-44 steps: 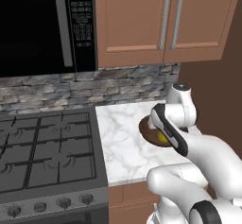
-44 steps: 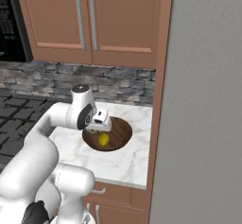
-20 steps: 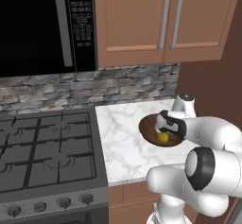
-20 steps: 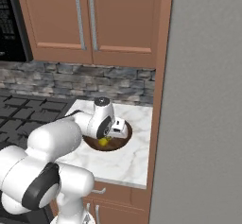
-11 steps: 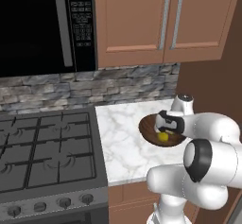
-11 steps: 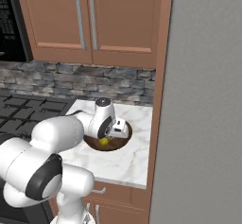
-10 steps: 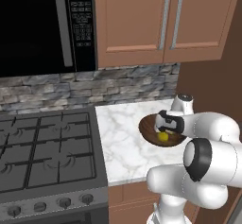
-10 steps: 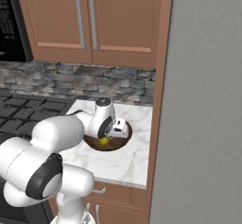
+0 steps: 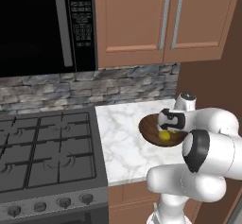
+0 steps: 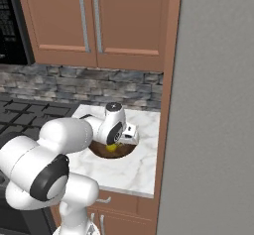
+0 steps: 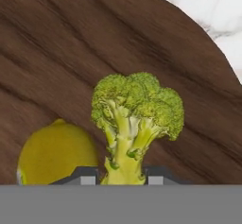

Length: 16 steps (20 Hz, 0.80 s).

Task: Take the lemon, broccoli, and fish from the freezer and place them in the bowl on the counter.

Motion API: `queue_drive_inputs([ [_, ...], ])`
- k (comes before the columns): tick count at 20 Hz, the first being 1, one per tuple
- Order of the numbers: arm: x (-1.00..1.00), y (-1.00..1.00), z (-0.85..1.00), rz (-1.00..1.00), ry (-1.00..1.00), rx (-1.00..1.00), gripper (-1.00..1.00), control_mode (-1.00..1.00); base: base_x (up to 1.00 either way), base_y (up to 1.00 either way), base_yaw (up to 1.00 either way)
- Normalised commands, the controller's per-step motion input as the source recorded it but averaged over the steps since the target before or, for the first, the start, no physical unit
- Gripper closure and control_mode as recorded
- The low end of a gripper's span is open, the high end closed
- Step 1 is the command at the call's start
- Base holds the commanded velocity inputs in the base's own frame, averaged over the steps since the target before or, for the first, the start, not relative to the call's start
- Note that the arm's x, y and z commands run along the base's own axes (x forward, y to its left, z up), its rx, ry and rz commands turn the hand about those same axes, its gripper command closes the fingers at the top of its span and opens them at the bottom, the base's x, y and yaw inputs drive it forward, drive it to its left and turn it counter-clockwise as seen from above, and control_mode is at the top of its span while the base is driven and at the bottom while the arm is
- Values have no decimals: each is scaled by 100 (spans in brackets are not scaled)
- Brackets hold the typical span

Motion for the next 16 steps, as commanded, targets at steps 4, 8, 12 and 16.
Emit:
queue_drive_inputs([
  [4,0,0,0,0,1,0,-100,-100,0,0,0],
  [8,0,0,0,0,0,0,-100,-100,0,0,0],
  [12,-7,0,0,0,-1,0,-100,-100,0,0,0],
  [16,-12,0,2,0,-4,0,-100,-100,0,0,0],
])
